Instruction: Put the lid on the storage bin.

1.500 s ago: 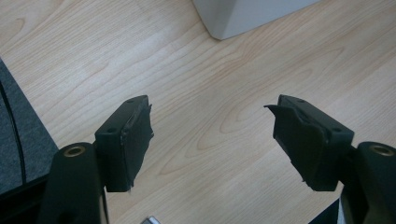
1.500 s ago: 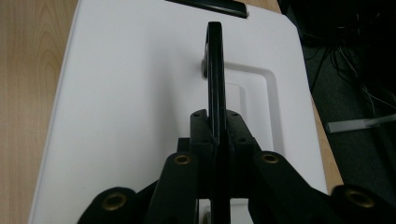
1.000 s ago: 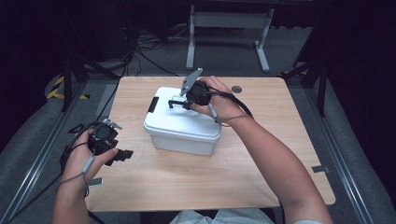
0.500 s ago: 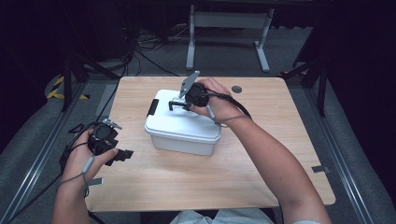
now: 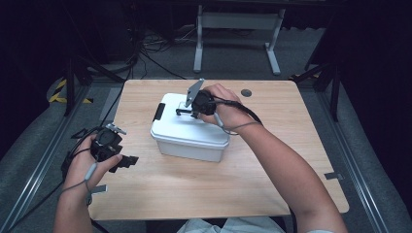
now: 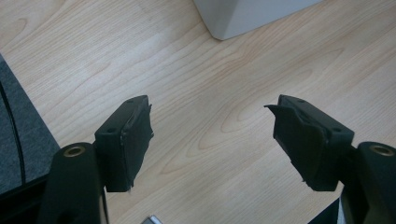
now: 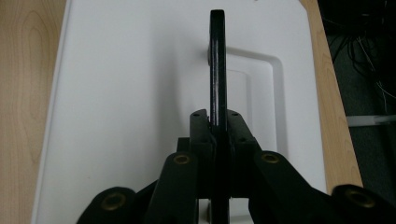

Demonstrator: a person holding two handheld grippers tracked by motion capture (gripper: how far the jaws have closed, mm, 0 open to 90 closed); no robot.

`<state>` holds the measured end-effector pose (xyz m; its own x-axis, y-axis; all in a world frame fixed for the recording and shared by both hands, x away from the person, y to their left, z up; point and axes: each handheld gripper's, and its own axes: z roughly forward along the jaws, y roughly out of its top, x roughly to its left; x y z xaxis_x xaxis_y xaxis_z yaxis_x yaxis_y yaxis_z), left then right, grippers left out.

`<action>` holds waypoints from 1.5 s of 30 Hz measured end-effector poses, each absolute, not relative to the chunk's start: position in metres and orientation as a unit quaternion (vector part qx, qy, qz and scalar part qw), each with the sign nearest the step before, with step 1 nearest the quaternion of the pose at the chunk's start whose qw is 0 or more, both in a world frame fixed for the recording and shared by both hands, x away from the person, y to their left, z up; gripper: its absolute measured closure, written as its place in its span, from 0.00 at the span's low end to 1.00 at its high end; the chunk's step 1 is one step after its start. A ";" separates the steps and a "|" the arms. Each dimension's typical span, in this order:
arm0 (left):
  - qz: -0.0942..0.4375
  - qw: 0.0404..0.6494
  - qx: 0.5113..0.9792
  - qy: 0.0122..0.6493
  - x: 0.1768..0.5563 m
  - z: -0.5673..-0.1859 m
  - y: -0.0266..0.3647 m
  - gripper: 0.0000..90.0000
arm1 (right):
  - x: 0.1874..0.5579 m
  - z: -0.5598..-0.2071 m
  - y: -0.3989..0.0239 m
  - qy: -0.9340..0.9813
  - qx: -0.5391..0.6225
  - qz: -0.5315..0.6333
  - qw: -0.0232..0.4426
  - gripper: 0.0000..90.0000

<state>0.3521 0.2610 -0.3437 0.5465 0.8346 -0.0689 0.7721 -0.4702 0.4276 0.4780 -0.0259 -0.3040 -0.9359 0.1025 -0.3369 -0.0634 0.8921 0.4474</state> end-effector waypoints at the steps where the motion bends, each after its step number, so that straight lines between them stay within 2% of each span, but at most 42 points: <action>1: 0.074 0.209 0.854 0.470 0.352 -0.344 0.261 0.32 | 0.477 -0.304 -0.026 0.956 0.012 0.232 0.178 0.94; 6: 0.074 0.209 0.855 0.469 0.353 -0.344 0.260 0.32 | 0.475 -0.306 -0.027 0.955 0.010 0.239 0.178 0.92; 7: 0.073 0.209 0.855 0.470 0.353 -0.344 0.260 0.32 | 0.474 -0.306 -0.027 0.955 0.011 0.238 0.177 0.89; 10: 0.075 0.209 0.855 0.469 0.353 -0.344 0.261 0.32 | 0.475 -0.304 -0.031 0.954 0.033 0.252 0.161 0.71; 13: 0.075 0.208 0.854 0.471 0.354 -0.345 0.261 0.32 | 0.472 -0.297 -0.038 0.946 0.053 0.285 0.148 0.63; 20: 0.075 0.207 0.854 0.470 0.354 -0.345 0.260 0.32 | 0.463 -0.277 -0.053 0.935 0.064 0.320 0.140 0.59; 32: 0.079 0.208 0.856 0.466 0.356 -0.344 0.259 0.31 | 0.443 -0.247 -0.105 0.920 0.114 0.337 0.164 0.57; 45: 0.084 0.218 0.854 0.464 0.360 -0.343 0.257 0.29 | 0.434 -0.238 -0.158 0.907 0.178 0.338 0.178 0.51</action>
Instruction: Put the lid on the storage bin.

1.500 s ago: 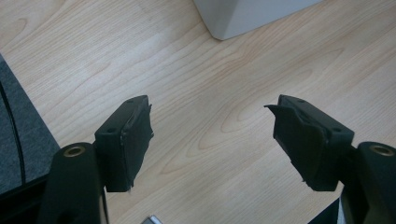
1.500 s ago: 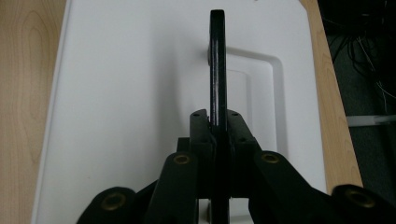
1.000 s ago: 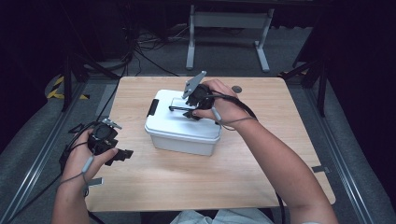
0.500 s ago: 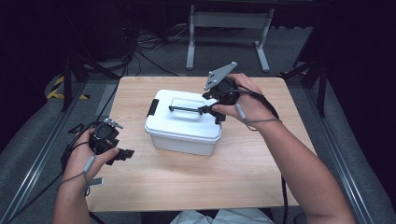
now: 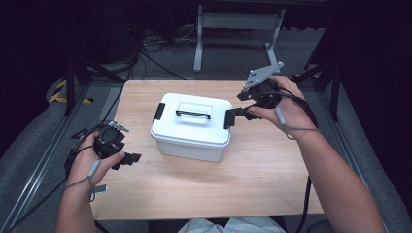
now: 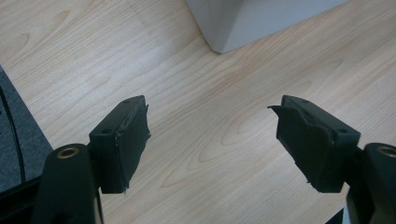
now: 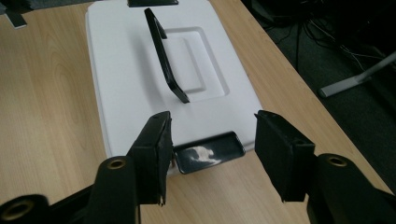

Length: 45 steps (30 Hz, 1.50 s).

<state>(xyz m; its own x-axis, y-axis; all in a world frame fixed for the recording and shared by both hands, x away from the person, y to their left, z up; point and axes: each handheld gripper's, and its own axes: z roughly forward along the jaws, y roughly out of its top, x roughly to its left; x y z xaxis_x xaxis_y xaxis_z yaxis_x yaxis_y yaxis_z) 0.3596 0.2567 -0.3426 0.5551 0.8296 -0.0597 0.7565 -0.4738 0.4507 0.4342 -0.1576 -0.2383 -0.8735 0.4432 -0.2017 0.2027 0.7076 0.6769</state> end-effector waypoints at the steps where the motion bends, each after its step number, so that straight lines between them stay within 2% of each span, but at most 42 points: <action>1: 0.083 0.220 0.853 0.465 0.360 -0.342 0.257 0.29 | 0.433 -0.238 -0.161 0.905 0.181 0.340 0.179 0.51; 13: 0.086 0.219 0.852 0.468 0.360 -0.345 0.259 0.26 | 0.429 -0.250 -0.216 0.891 0.243 0.333 0.190 0.47; 32: 0.095 0.220 0.847 0.475 0.366 -0.352 0.263 0.25 | 0.432 -0.299 -0.293 0.864 0.327 0.334 0.187 0.43; 45: 0.100 0.216 0.839 0.489 0.367 -0.357 0.266 0.25 | 0.432 -0.337 -0.319 0.858 0.368 0.313 0.175 0.42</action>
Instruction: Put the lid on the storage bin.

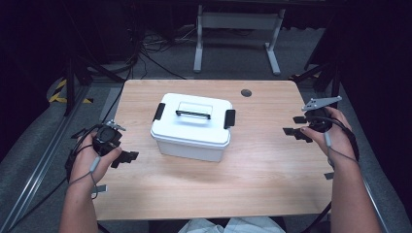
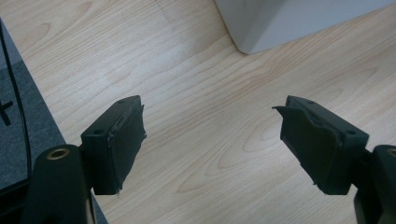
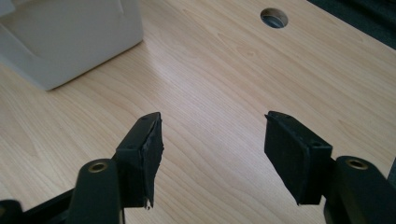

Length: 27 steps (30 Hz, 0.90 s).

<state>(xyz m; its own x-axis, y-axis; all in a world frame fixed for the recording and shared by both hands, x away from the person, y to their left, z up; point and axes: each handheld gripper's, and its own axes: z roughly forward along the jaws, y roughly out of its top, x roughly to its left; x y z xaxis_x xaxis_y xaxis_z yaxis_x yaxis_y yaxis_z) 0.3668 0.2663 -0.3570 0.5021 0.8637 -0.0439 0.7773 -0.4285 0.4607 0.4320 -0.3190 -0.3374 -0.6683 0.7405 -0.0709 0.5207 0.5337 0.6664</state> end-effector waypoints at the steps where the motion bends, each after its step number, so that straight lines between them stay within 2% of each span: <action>1: 0.100 0.217 0.840 0.488 0.367 -0.358 0.266 0.25 | 0.432 -0.340 -0.320 0.857 0.369 0.314 0.174 0.42; 4: 0.098 0.215 0.840 0.489 0.368 -0.359 0.265 0.25 | 0.431 -0.350 -0.323 0.851 0.374 0.330 0.166 0.42; 16: 0.099 0.217 0.841 0.485 0.370 -0.362 0.264 0.25 | 0.442 -0.384 -0.323 0.859 0.402 0.277 0.156 0.42; 27: 0.094 0.221 0.845 0.477 0.374 -0.366 0.265 0.27 | 0.451 -0.412 -0.318 0.867 0.419 0.238 0.126 0.41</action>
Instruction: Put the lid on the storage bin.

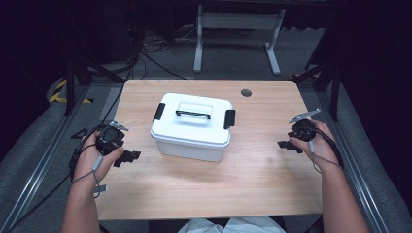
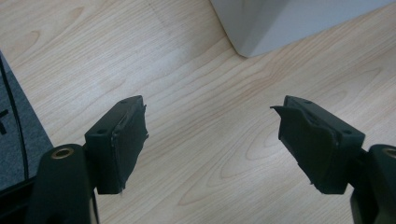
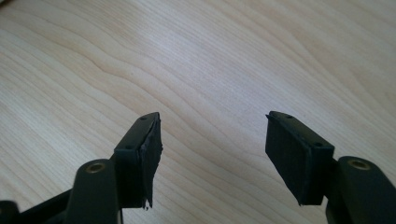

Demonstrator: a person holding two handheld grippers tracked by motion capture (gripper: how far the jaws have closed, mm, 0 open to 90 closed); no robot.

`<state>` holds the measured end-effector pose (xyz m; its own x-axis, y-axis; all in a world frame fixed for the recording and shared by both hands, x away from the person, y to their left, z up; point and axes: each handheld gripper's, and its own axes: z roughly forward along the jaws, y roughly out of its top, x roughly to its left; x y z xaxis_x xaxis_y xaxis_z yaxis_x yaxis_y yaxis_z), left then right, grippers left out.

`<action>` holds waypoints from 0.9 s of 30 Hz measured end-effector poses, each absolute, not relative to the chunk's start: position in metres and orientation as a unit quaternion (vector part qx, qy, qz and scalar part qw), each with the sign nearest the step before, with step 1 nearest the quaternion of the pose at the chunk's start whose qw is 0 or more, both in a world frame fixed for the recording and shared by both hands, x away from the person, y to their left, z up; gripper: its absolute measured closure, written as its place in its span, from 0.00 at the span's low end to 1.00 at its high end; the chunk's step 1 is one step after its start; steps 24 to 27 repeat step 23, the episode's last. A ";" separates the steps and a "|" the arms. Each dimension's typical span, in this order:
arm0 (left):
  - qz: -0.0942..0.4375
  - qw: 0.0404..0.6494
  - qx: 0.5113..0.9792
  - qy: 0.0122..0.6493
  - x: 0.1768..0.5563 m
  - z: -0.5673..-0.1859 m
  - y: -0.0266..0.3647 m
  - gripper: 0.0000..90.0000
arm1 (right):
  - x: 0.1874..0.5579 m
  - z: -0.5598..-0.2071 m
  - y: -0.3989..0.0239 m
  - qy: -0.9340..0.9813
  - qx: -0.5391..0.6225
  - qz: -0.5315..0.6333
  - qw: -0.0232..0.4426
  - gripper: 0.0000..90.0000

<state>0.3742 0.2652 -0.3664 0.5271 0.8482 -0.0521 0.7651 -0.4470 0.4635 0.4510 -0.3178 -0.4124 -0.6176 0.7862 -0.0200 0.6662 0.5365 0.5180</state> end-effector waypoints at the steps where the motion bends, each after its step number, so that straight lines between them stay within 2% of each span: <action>1: 0.094 0.220 0.845 0.478 0.374 -0.367 0.266 0.27 | 0.452 -0.415 -0.318 0.868 0.420 0.232 0.123 0.41; 14: 0.084 0.216 0.848 0.476 0.376 -0.371 0.266 0.26 | 0.454 -0.434 -0.321 0.874 0.434 0.195 0.097 0.40; 27: 0.074 0.213 0.849 0.477 0.375 -0.368 0.266 0.27 | 0.453 -0.435 -0.320 0.874 0.437 0.194 0.087 0.40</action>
